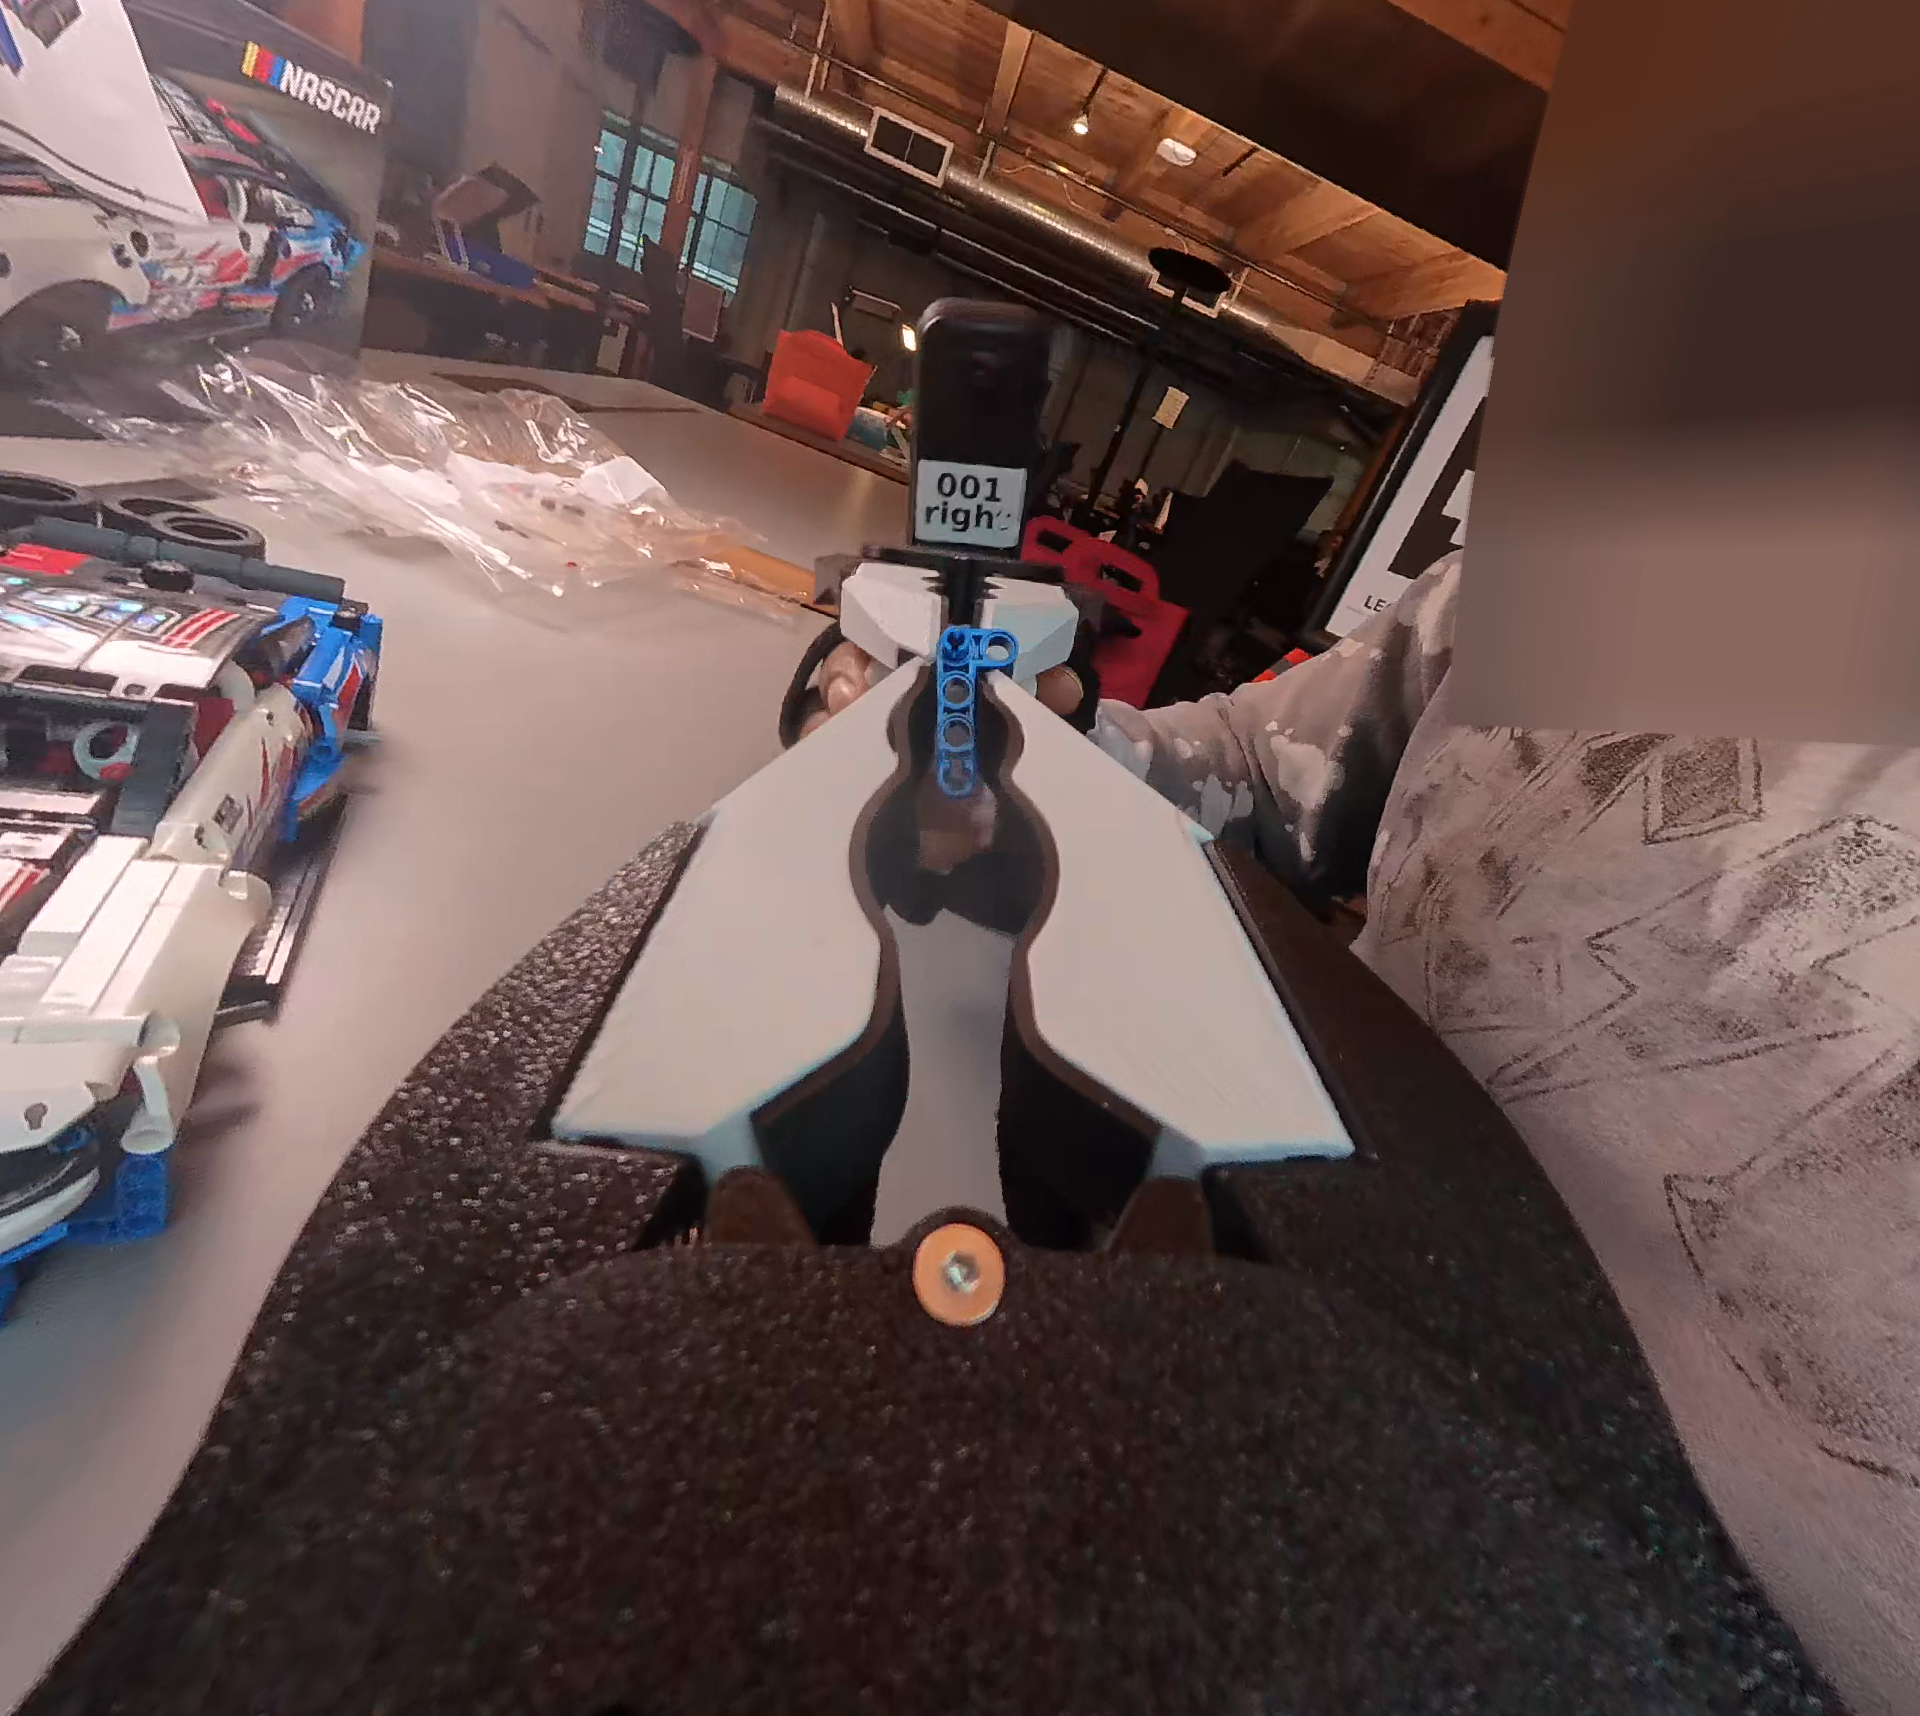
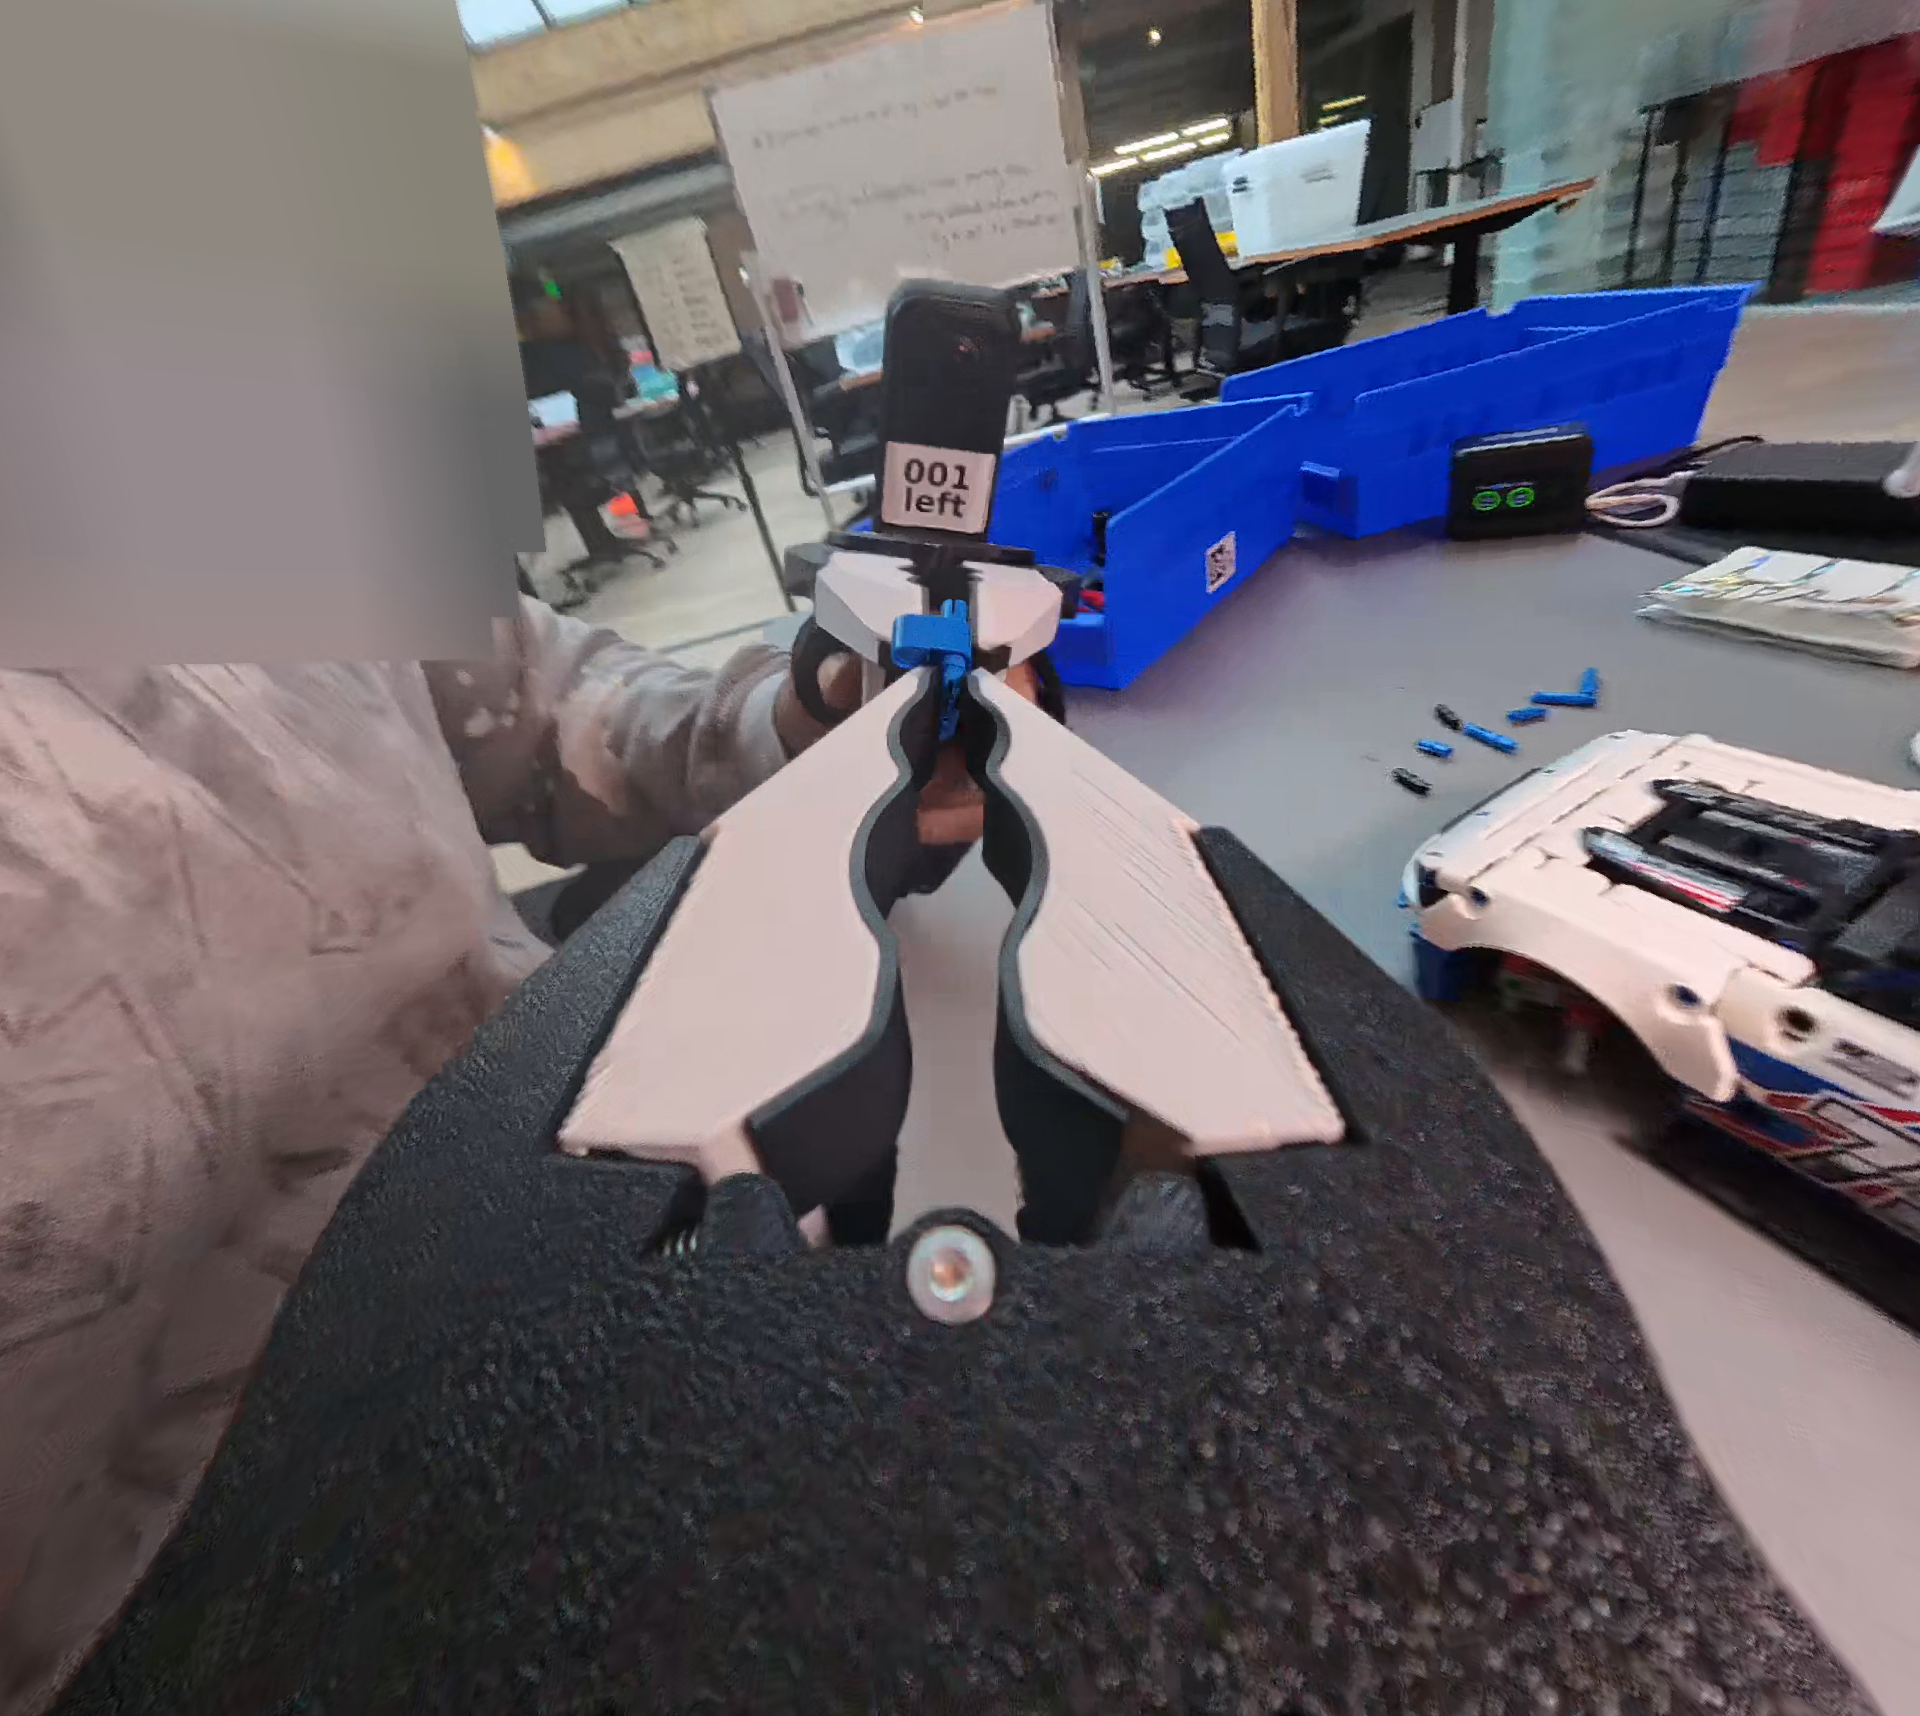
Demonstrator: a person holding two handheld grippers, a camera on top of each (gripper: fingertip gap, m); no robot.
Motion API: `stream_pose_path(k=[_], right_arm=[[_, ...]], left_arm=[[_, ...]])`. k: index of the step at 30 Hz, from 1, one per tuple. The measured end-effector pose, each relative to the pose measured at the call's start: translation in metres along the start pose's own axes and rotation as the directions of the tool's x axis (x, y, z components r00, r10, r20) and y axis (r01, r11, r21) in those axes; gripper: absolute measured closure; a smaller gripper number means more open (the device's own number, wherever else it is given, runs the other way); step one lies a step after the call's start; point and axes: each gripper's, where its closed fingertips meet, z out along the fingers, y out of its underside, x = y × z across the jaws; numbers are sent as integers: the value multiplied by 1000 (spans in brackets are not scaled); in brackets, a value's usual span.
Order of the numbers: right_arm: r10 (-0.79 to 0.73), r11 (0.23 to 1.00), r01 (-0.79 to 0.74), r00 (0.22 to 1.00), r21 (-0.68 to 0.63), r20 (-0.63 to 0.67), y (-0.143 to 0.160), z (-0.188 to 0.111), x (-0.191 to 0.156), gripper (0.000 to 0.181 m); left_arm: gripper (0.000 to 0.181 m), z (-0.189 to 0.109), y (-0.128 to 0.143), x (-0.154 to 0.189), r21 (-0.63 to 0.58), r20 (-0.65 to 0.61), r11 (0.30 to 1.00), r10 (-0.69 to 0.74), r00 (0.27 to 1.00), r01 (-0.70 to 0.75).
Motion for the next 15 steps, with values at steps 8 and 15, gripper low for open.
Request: stream_pose_path(k=[8,15], right_arm=[[219,969,-235,961,81,167,-3,0,-5,179],[374,899,-422,878,117,298,-7,-1,-11,179]], left_arm=[[178,-1,-7,5,23,27,996,88,996,-89],[179,0,-13,12,49,14,989,139,990,-140]])
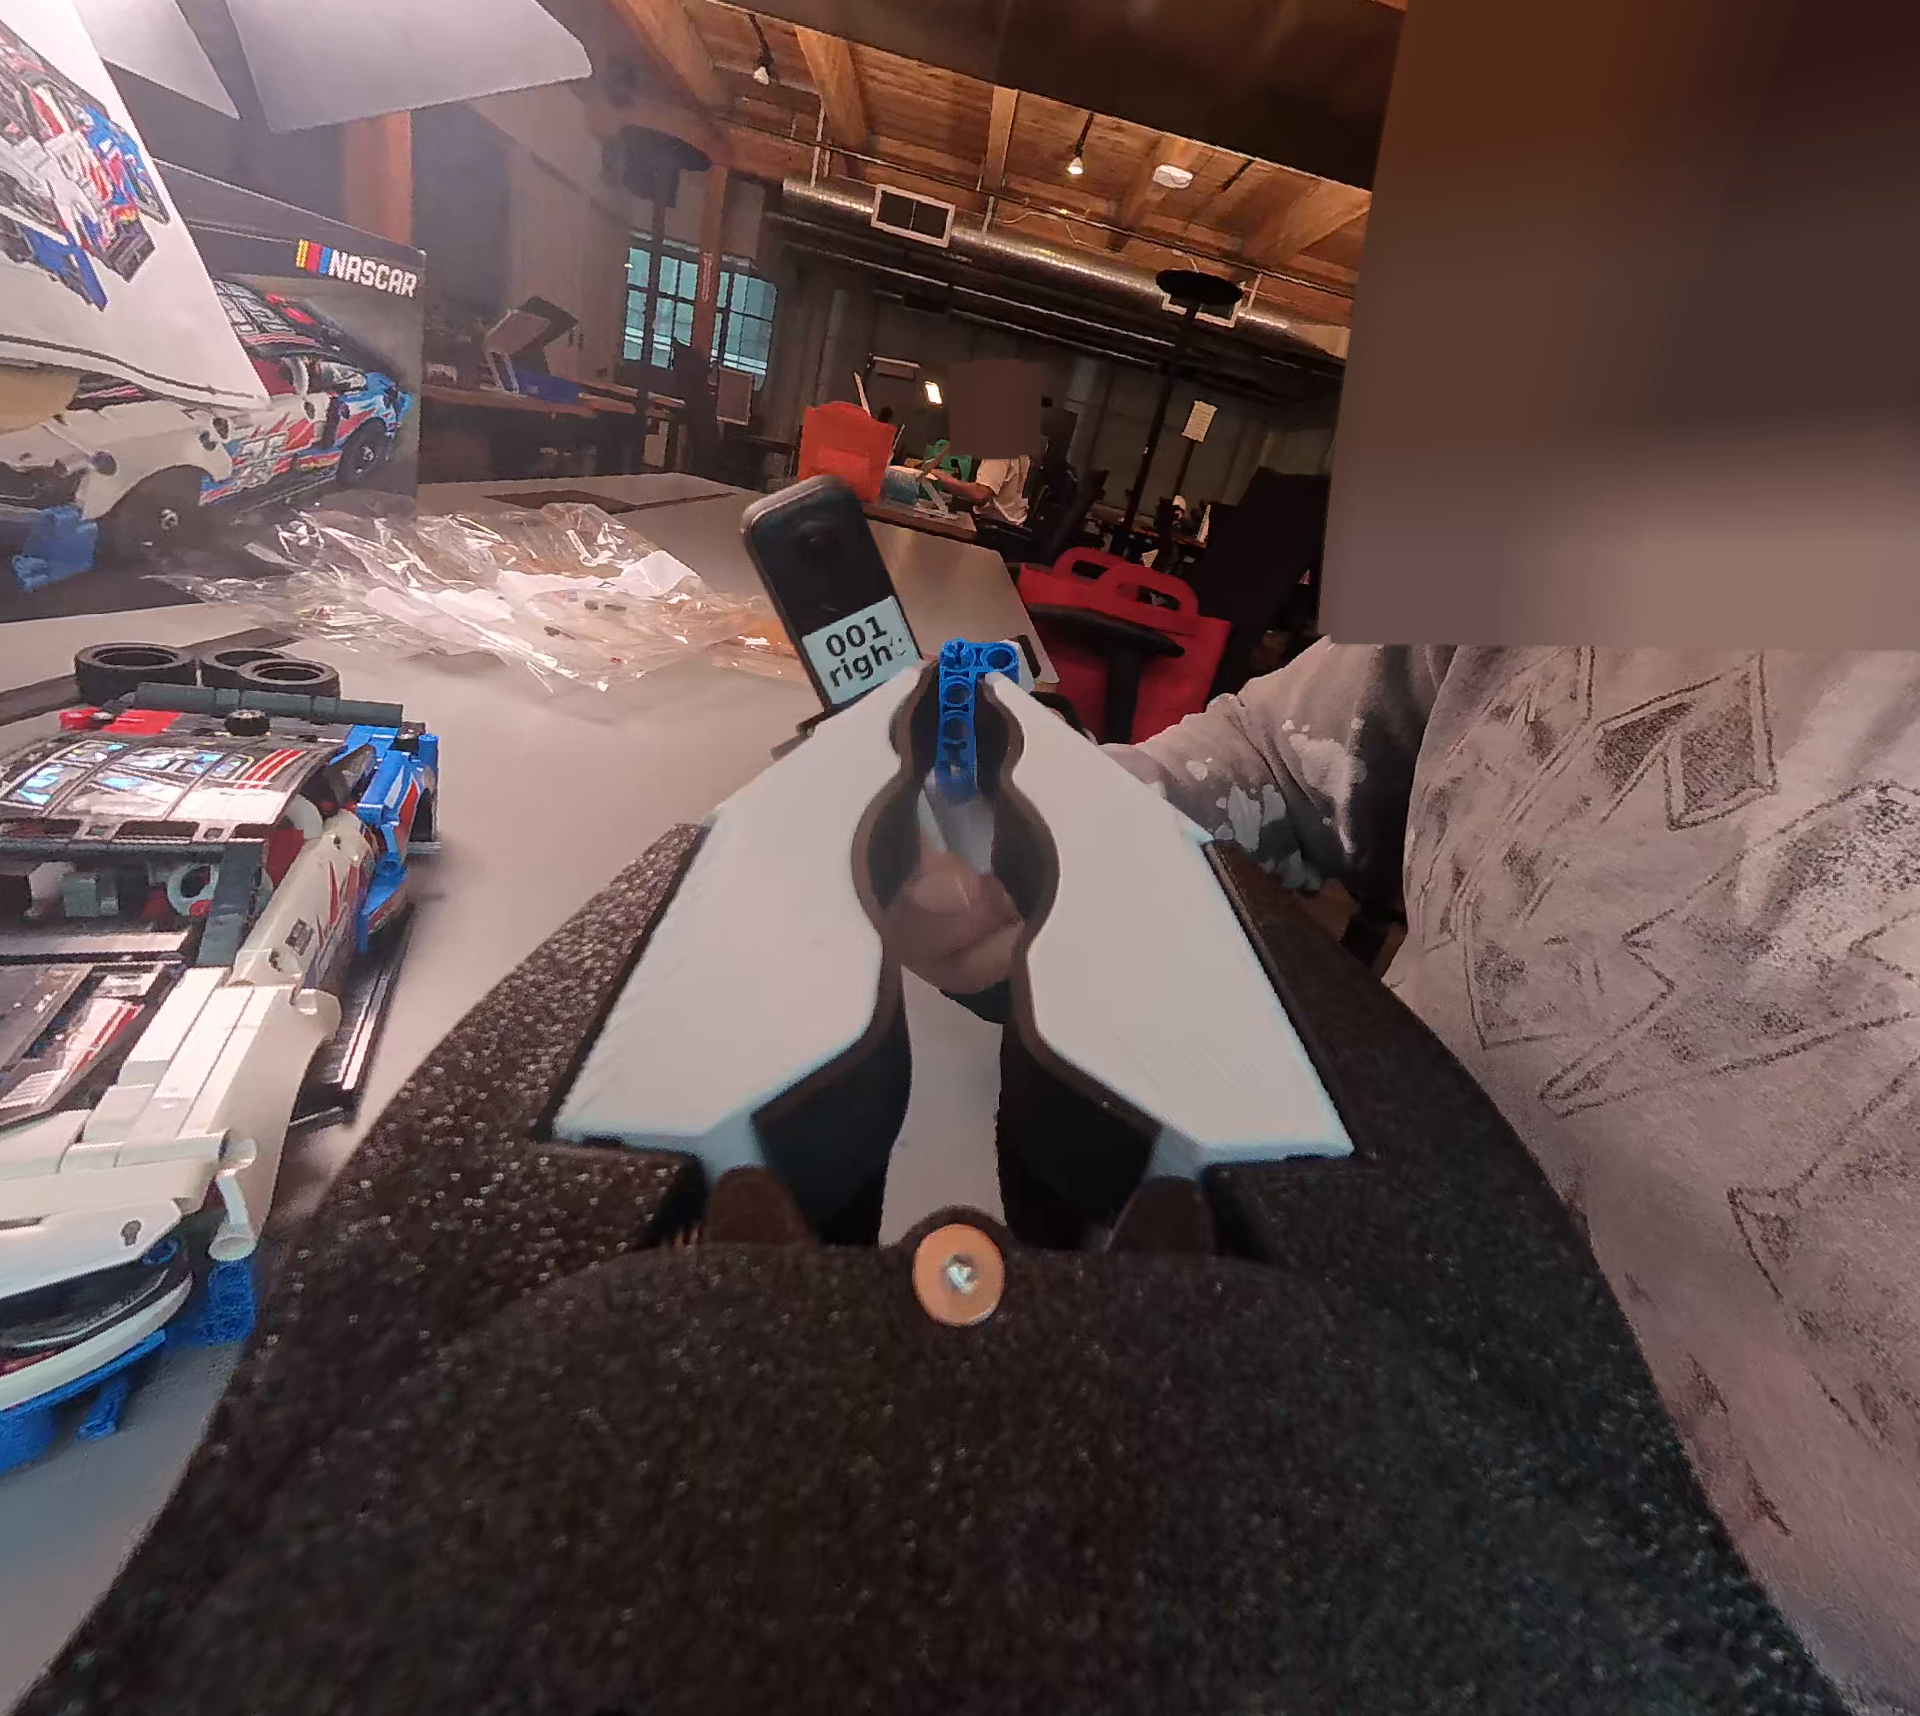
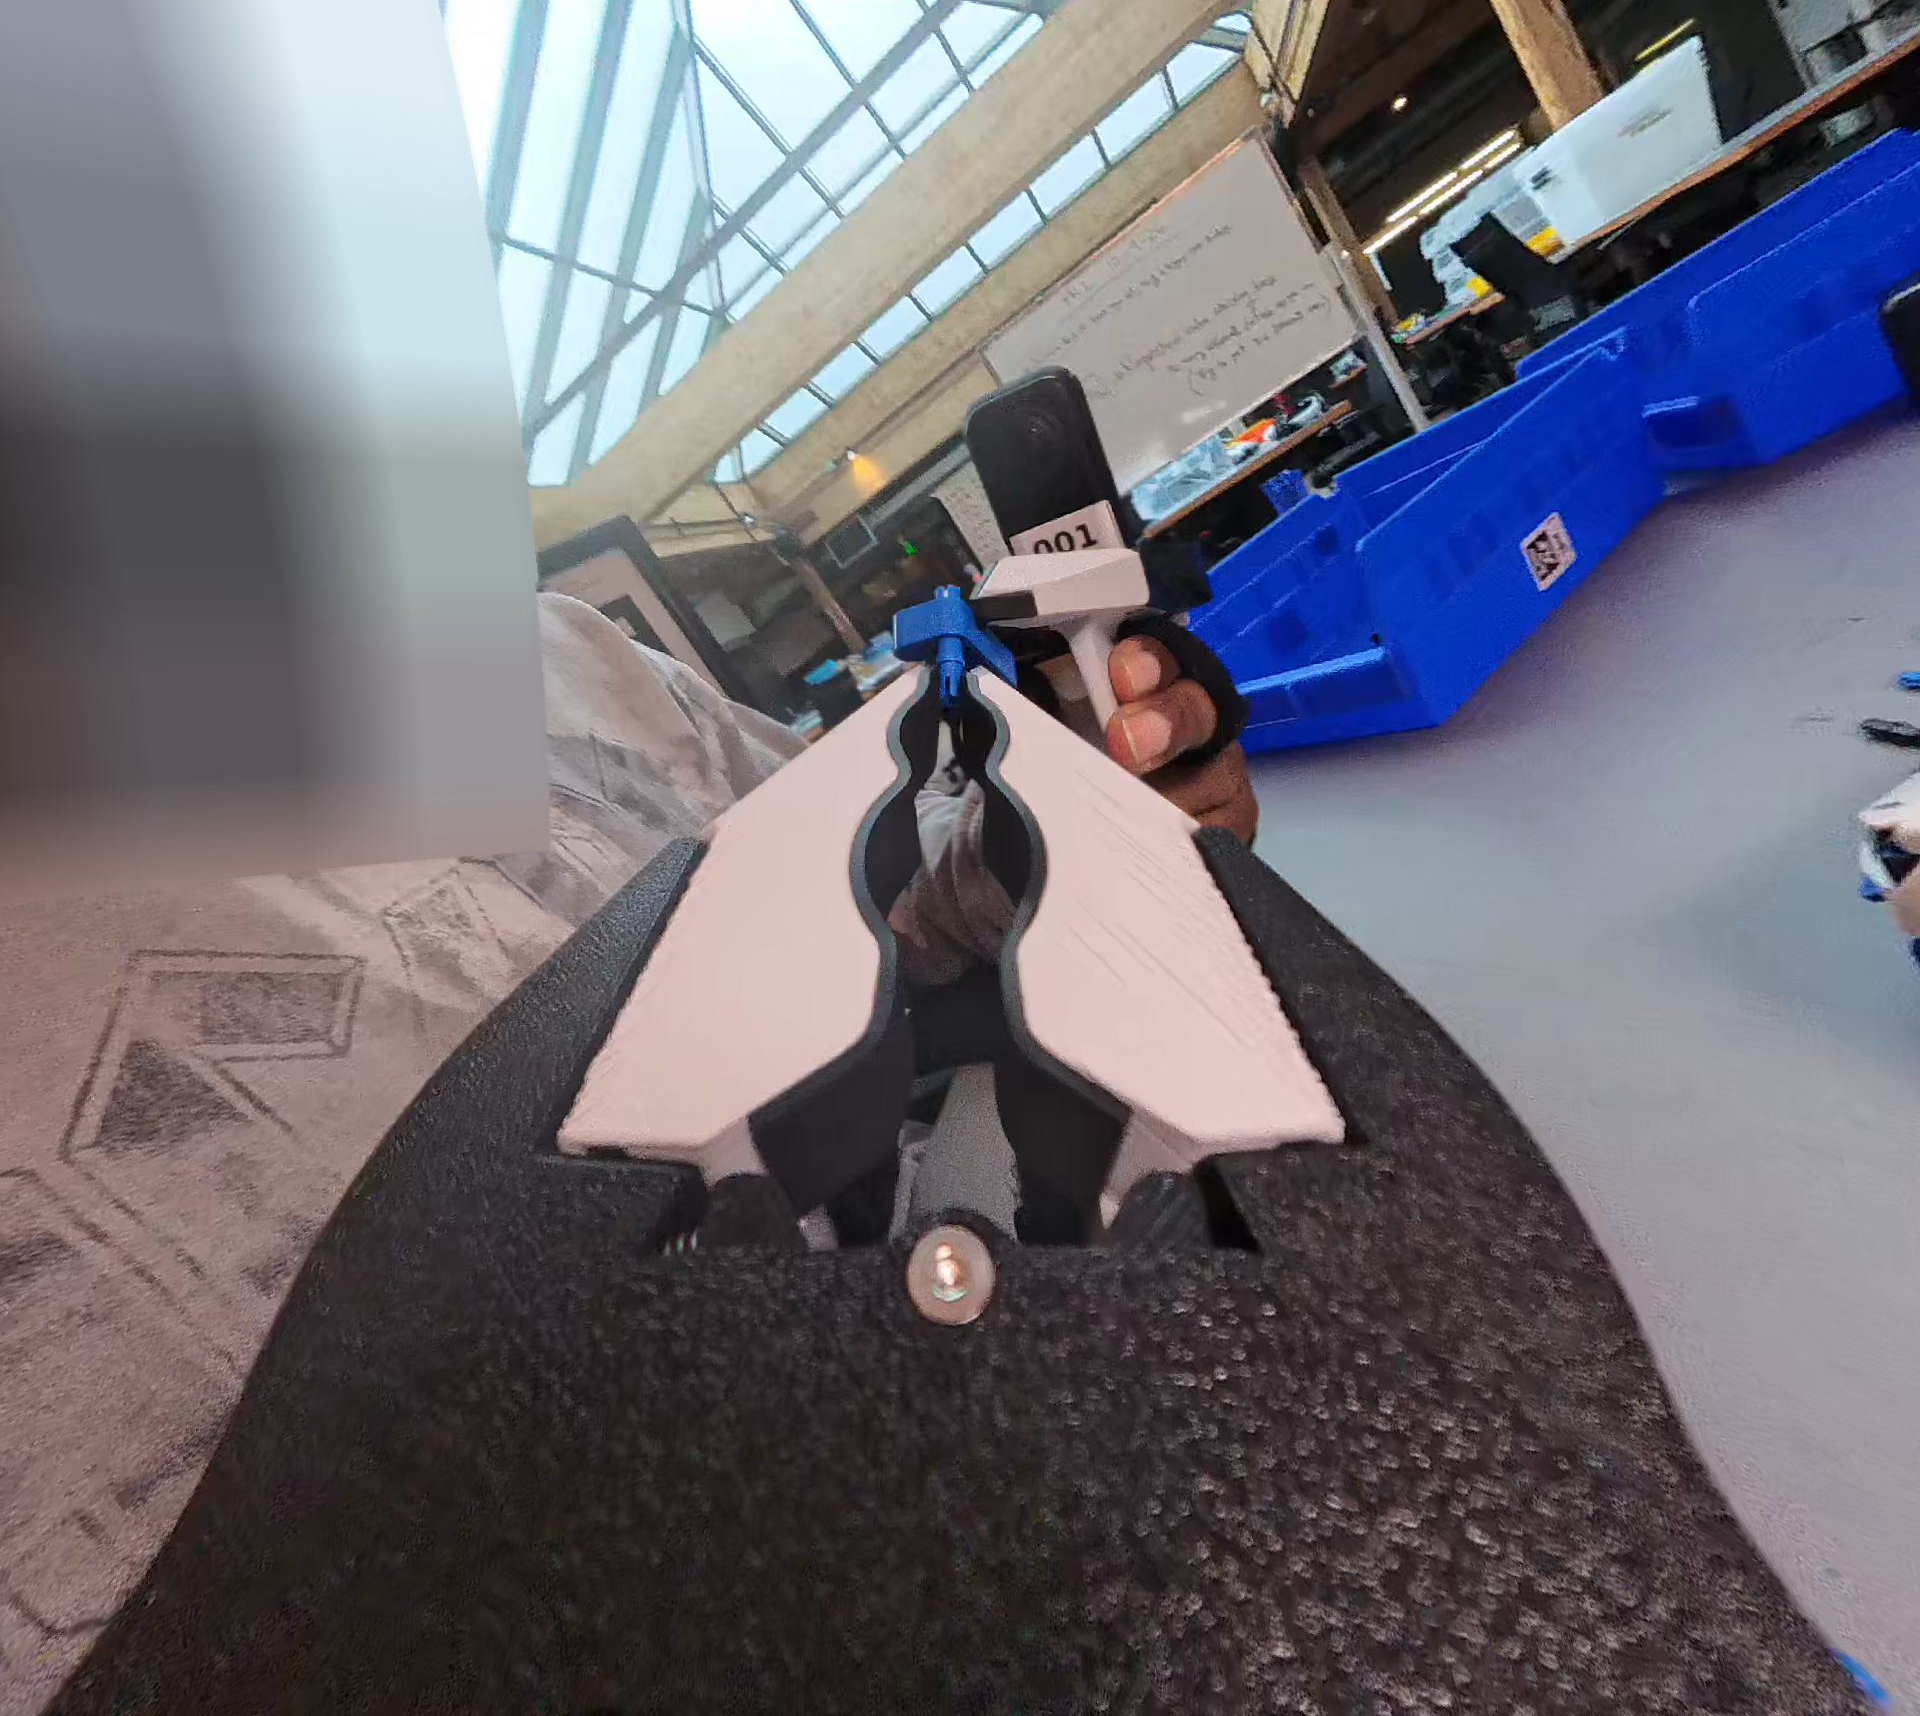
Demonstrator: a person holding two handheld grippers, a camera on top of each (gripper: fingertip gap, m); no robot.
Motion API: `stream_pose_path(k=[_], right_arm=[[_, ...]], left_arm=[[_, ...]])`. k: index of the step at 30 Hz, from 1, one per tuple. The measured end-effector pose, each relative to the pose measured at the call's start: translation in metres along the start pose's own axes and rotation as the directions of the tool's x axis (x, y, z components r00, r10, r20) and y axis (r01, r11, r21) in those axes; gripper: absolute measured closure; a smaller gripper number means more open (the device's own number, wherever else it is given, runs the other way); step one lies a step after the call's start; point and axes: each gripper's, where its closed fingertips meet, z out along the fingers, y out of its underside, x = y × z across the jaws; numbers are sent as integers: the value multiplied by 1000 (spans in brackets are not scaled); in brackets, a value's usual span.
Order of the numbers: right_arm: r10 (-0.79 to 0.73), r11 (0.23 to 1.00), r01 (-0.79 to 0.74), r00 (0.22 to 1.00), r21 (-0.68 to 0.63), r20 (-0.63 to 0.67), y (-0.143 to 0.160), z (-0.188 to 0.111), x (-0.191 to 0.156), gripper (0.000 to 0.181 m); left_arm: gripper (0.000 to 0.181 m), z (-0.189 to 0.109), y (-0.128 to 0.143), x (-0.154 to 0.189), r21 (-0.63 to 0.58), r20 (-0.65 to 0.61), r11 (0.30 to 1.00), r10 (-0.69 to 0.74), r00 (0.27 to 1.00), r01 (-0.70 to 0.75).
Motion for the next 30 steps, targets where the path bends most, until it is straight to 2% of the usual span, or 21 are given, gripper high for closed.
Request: stream_pose_path(k=[3,5,6,7,9,11,13,14,16,18,21,23,25,30], right_arm=[[88,996,-90,994,22,63,1,1,-3,179],[125,992,-124,990,-22,62,14,-1,3,179],[172,985,-171,983,-14,58,18,-5,7,180],[181,983,-181,980,-3,85,14,-6,1,180],[50,998,-48,996,-27,75,8,0,-8,179],[9,1000,-7,998,-25,67,-1,3,-7,179],[-35,999,36,999,-32,16,-4,-1,0,179],[-46,998,45,999,-34,-7,-4,-4,3,179],[-120,990,115,991,-87,-66,3,-5,8,179],[-238,961,214,962,-177,-131,10,-5,15,179],[-442,865,358,876,-352,-195,20,-6,26,178],[-548,782,416,813,-465,-195,29,-8,31,179],[-613,717,453,772,-530,-170,37,-9,32,178],[-626,688,465,769,-557,-131,43,-10,26,178]], left_arm=[[179,0,-3,2,7,2,1000,23,1000,-23],[181,-19,-43,-2,195,13,981,4,1000,-6],[181,-31,-63,-4,240,31,970,27,999,-34],[181,-34,-66,1,207,51,972,106,993,-114],[181,-29,-51,5,111,61,976,181,982,-187],[181,-30,-41,-4,90,73,987,124,990,-130],[181,-26,-27,-13,13,82,997,72,994,-74],[174,-24,-20,-14,-19,80,998,62,995,-60],[145,-18,-7,-15,-85,56,996,4,998,1],[139,-13,7,-11,-162,30,987,-12,999,16],[140,-7,31,-10,-302,34,952,65,997,-52],[149,-5,43,-9,-369,26,926,102,994,-85],[168,-6,51,-10,-413,20,902,148,989,-127],[167,-9,57,-5,-470,-33,848,260,965,-244]])
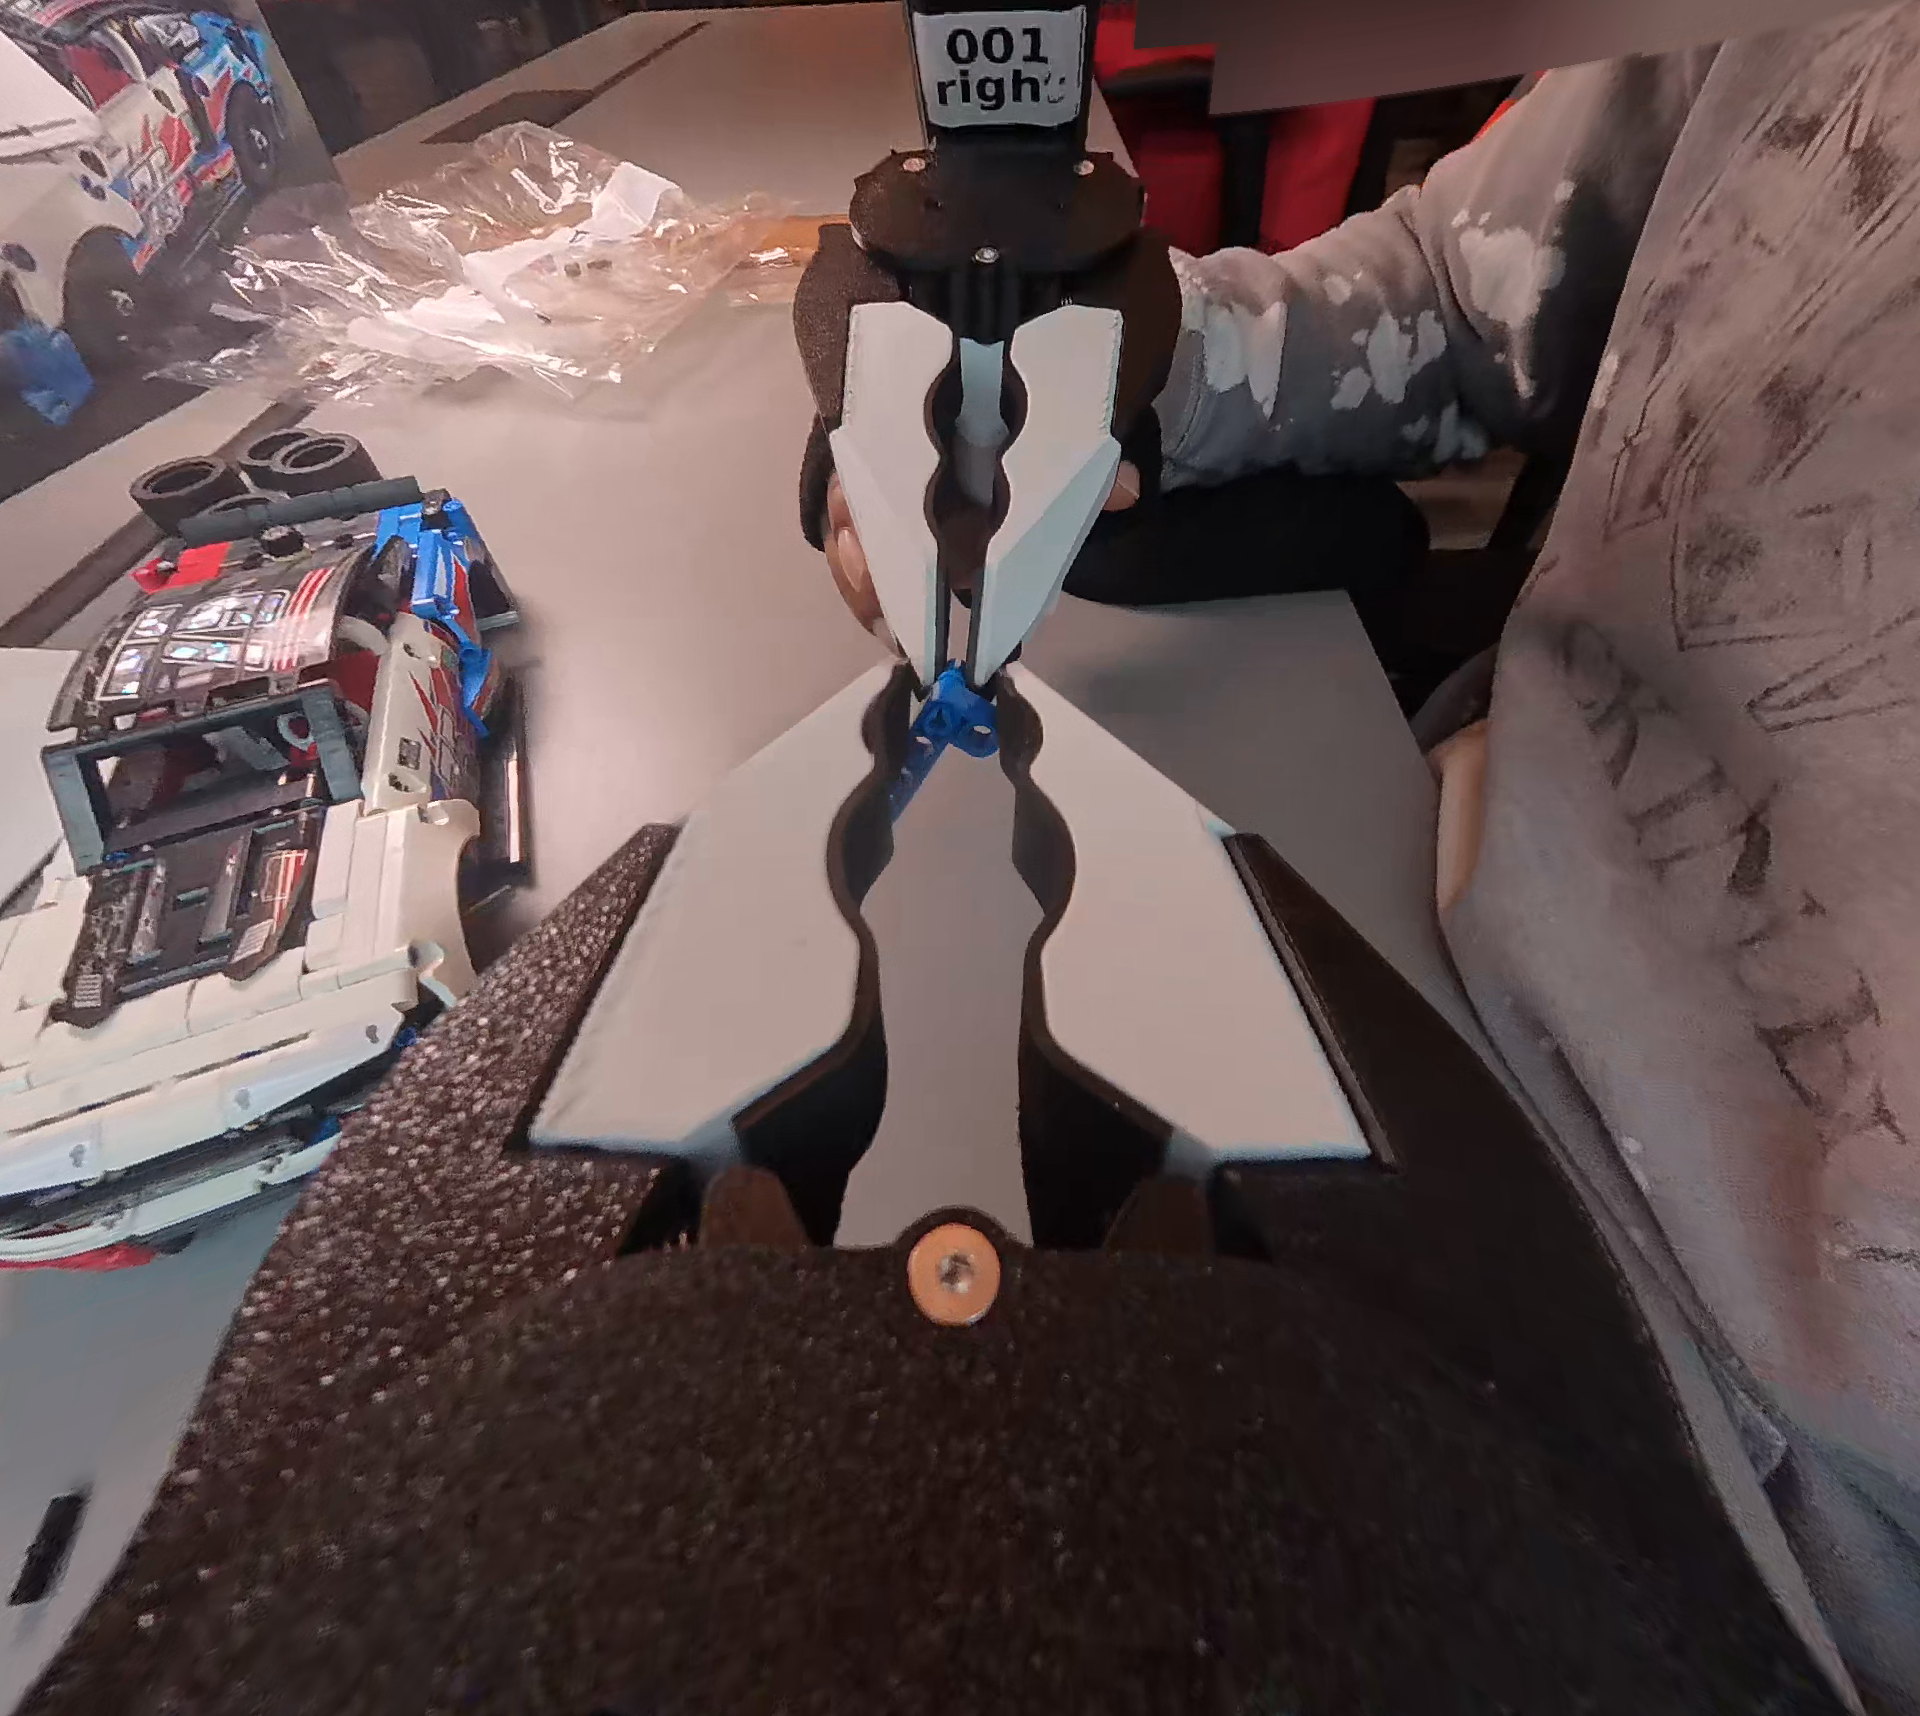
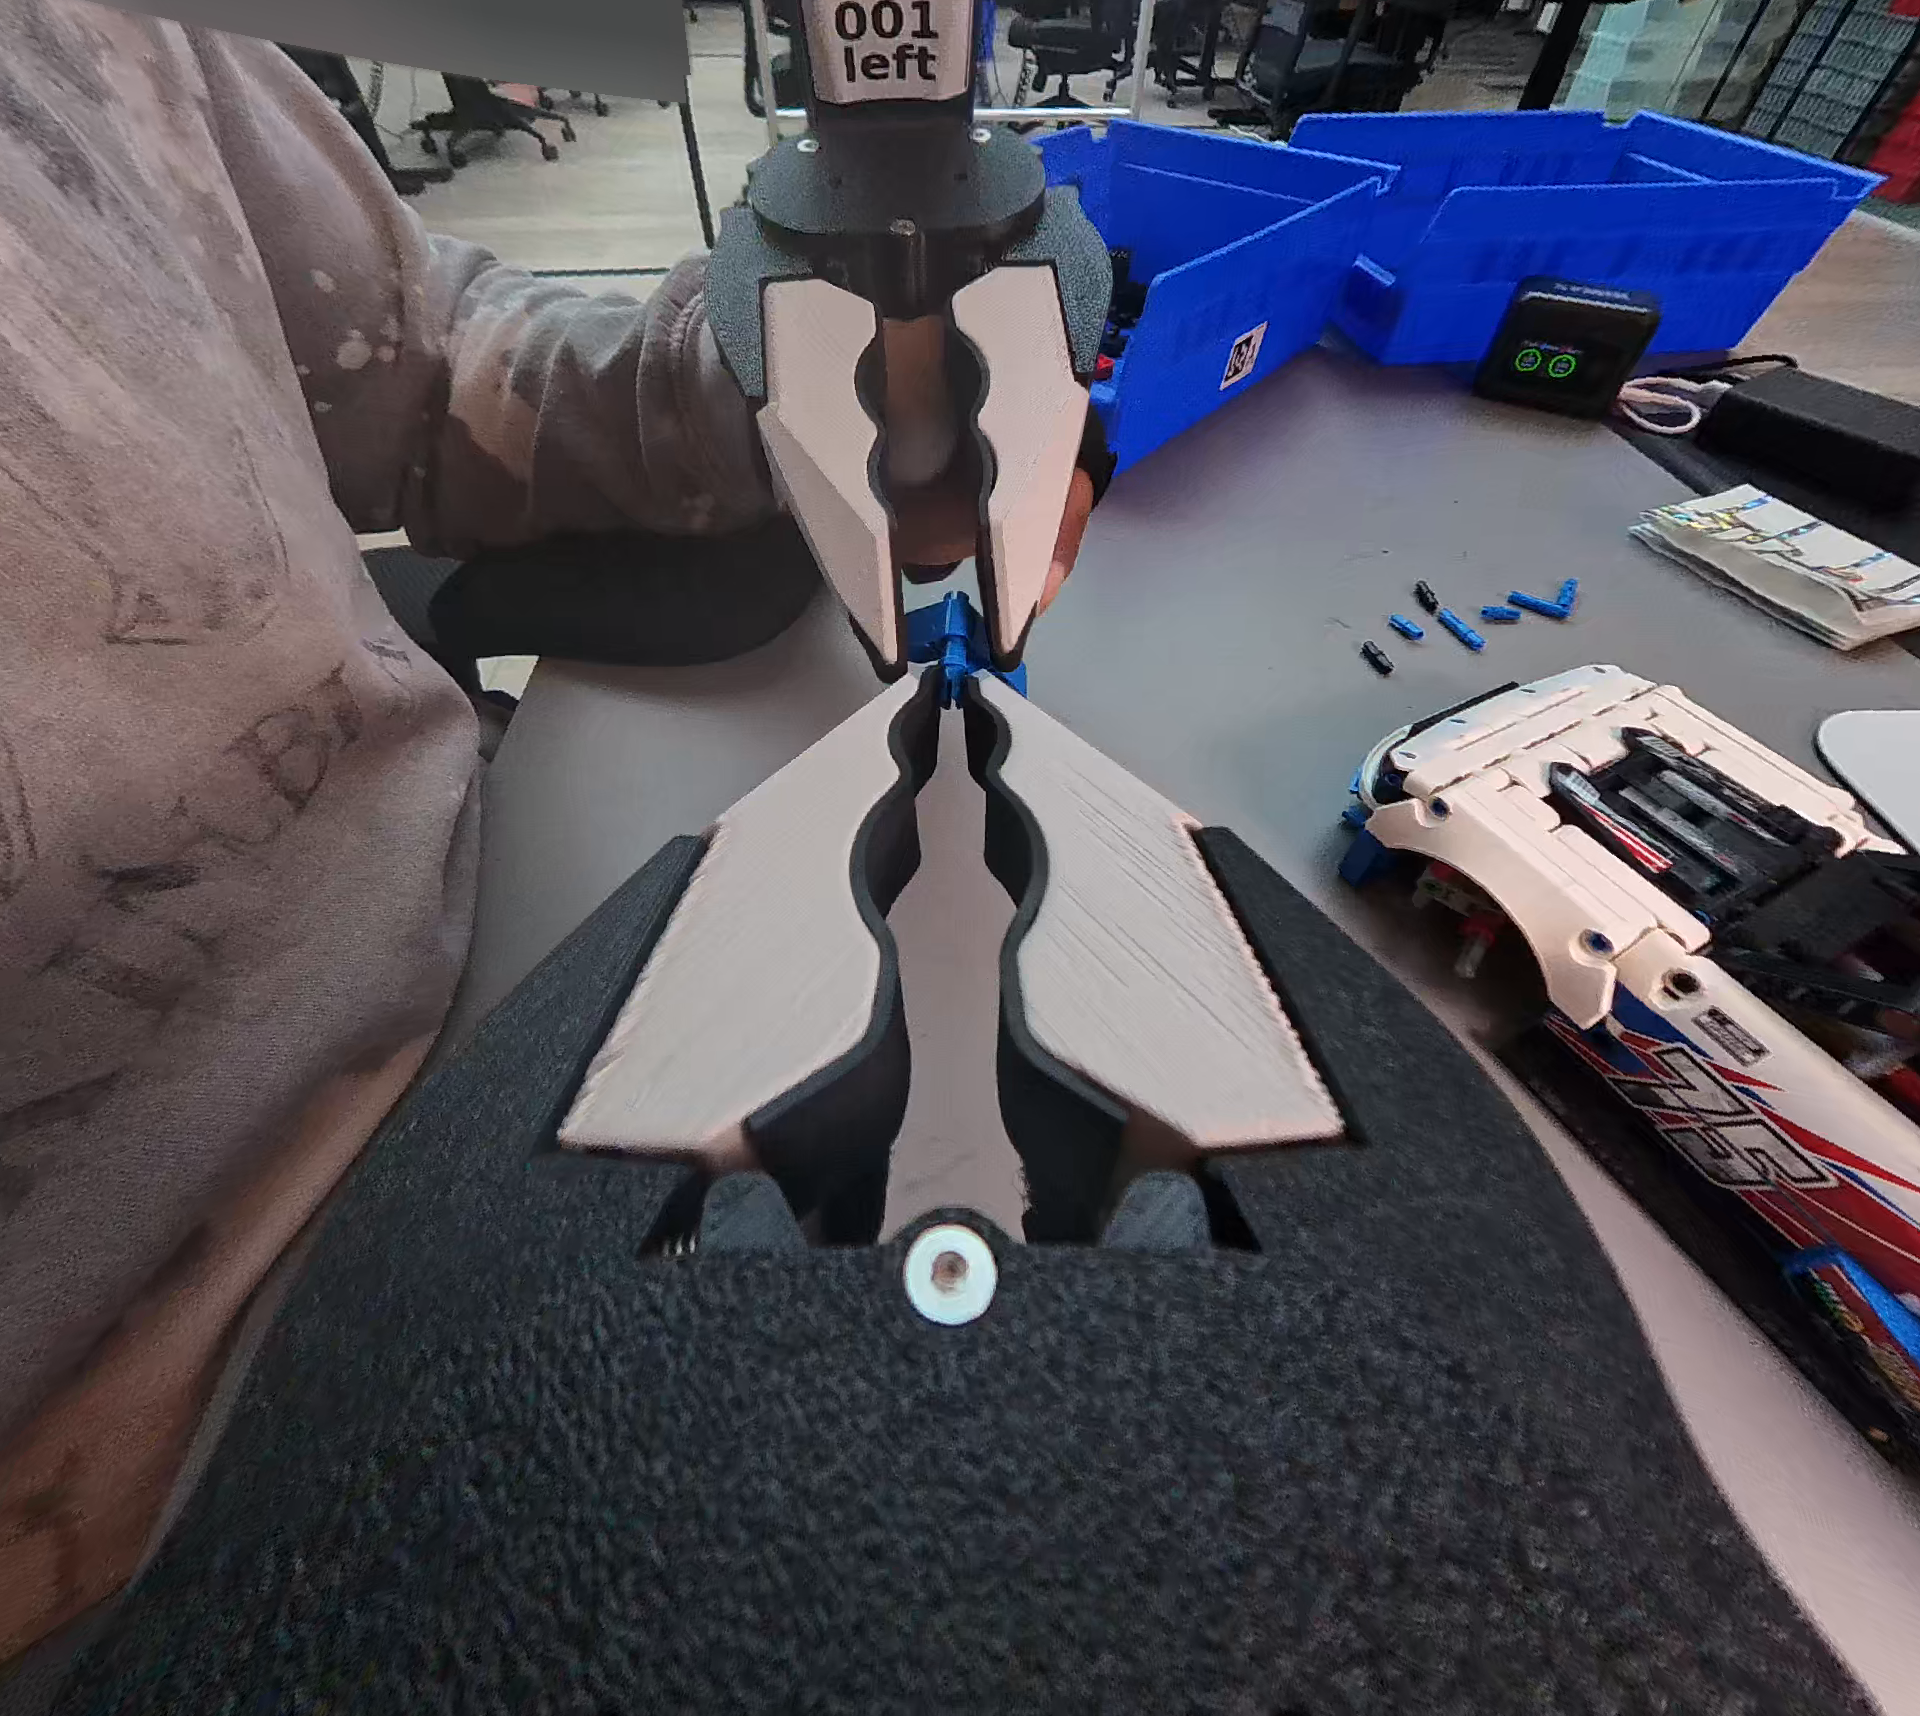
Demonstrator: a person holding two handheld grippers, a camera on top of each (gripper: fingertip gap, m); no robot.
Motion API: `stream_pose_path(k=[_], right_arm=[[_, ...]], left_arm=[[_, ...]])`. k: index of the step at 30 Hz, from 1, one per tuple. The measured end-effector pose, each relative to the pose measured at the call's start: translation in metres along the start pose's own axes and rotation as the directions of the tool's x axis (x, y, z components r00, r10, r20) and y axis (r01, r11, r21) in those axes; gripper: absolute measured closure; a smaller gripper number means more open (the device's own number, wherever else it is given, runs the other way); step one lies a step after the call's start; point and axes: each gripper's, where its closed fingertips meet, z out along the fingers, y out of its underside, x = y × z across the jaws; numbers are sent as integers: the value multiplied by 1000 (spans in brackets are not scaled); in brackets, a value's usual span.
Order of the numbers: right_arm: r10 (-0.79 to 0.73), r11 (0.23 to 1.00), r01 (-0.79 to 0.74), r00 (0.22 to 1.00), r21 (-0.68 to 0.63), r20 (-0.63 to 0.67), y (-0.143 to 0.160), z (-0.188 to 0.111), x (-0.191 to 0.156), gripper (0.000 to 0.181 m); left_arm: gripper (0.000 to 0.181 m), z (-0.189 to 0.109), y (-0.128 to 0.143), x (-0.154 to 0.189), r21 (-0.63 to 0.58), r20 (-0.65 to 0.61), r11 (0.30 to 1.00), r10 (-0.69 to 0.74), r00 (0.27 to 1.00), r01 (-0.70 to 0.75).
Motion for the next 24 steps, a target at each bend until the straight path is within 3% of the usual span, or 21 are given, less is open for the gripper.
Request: stream_pose_path(k=[4,11,20,24], right_arm=[[7,1000,-7,999,-10,31,0,-2,-4,179],[22,999,-20,998,-27,65,5,-1,-8,179],[75,990,-91,986,109,146,-14,-12,-9,179],[120,985,-129,989,119,83,-3,-36,12,179]], left_arm=[[160,1,6,5,-55,9,994,97,995,-96],[166,2,10,7,-67,9,989,136,991,-135],[167,0,-15,8,93,21,990,108,994,-109],[167,-49,-46,-18,285,116,957,22,993,-54]])
